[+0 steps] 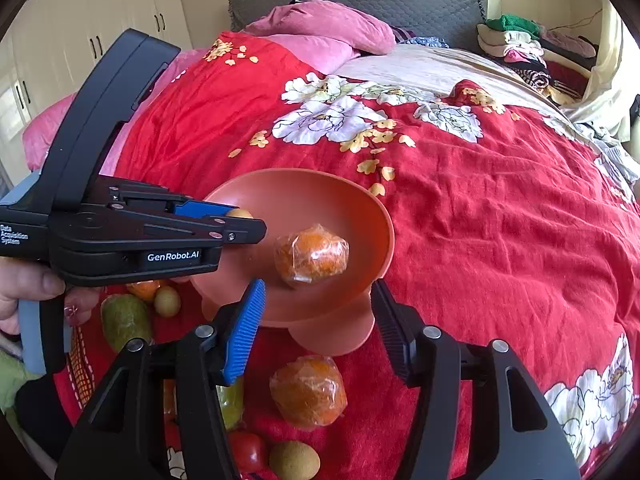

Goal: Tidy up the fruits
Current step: 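Lower both fruits into the pink bowl and open both tools, then withdraw both open tools from the bowl toward the remaining fruits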

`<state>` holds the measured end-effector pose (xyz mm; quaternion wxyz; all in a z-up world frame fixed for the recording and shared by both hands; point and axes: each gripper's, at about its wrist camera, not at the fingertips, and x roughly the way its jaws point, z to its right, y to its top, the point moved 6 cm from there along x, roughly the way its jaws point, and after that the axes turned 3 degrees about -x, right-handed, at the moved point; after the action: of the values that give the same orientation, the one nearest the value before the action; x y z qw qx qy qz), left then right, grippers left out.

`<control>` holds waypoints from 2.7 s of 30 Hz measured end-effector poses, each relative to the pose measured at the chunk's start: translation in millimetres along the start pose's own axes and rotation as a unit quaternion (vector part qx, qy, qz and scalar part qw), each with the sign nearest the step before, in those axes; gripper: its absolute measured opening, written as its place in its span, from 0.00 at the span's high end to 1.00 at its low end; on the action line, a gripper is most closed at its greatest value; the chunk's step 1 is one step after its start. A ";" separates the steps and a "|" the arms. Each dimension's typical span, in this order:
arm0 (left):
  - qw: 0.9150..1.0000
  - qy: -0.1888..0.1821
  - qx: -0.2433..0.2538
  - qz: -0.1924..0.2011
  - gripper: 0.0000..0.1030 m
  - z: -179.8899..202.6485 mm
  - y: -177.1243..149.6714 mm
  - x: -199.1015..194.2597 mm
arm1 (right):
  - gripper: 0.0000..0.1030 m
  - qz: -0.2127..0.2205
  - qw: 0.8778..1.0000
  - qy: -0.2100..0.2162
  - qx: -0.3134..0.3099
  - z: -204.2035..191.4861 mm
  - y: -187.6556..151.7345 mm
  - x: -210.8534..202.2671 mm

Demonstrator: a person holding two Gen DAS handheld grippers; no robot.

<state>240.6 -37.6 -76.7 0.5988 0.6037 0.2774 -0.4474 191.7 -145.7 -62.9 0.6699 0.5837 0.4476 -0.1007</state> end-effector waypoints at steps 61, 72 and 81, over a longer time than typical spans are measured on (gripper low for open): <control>0.993 0.021 -0.044 0.103 0.16 -23.6 -33.4 -113.1 | 0.11 0.065 0.996 -0.039 0.054 14.7 -2.7 -88.0; 0.994 0.027 -0.046 0.099 0.14 -28.8 -54.3 -118.8 | 0.09 0.060 0.997 -0.025 0.039 -8.2 -12.1 -93.5; 0.994 0.039 -0.046 0.087 0.14 -37.5 -75.7 -114.2 | 0.09 0.038 0.999 -0.011 0.012 -34.9 -31.7 -87.7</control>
<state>131.6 31.5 -17.5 0.6512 0.6145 0.2671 -0.3564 103.3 -158.7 -19.1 0.6709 0.6072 0.4167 -0.0869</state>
